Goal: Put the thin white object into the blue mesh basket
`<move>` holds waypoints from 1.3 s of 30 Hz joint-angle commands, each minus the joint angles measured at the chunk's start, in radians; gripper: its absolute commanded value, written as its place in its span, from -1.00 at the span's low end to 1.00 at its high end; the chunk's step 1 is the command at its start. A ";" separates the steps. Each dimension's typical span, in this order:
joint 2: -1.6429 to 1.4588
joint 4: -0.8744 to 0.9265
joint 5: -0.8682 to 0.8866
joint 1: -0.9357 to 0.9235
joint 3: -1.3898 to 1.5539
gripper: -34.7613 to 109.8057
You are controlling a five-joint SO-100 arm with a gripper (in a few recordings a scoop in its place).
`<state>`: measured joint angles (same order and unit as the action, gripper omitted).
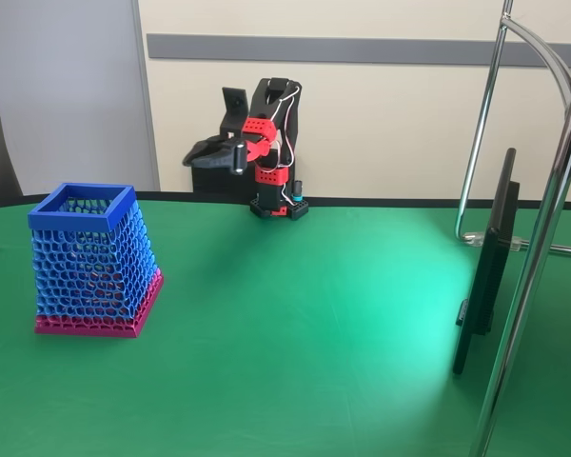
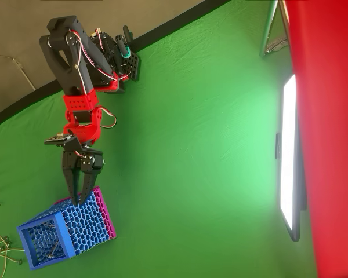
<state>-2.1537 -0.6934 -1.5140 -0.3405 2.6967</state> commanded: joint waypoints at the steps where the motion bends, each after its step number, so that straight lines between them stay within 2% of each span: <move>1: -0.091 -0.017 0.086 0.052 0.041 -0.42; 9: -0.276 0.011 0.399 0.178 0.206 -0.51; 14: -0.403 0.106 0.704 0.215 0.287 -0.51; 18: -0.514 0.345 0.957 0.212 0.296 -0.51; 21: -0.583 0.403 1.063 0.221 0.365 -0.51; 24: -0.684 0.574 1.167 0.224 0.387 -0.51; 34: -0.974 1.072 1.401 0.230 0.387 -0.51; 39: -1.074 1.241 1.496 0.247 0.387 -0.51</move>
<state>-3.1861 0.4801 -0.0522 -0.1058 3.0756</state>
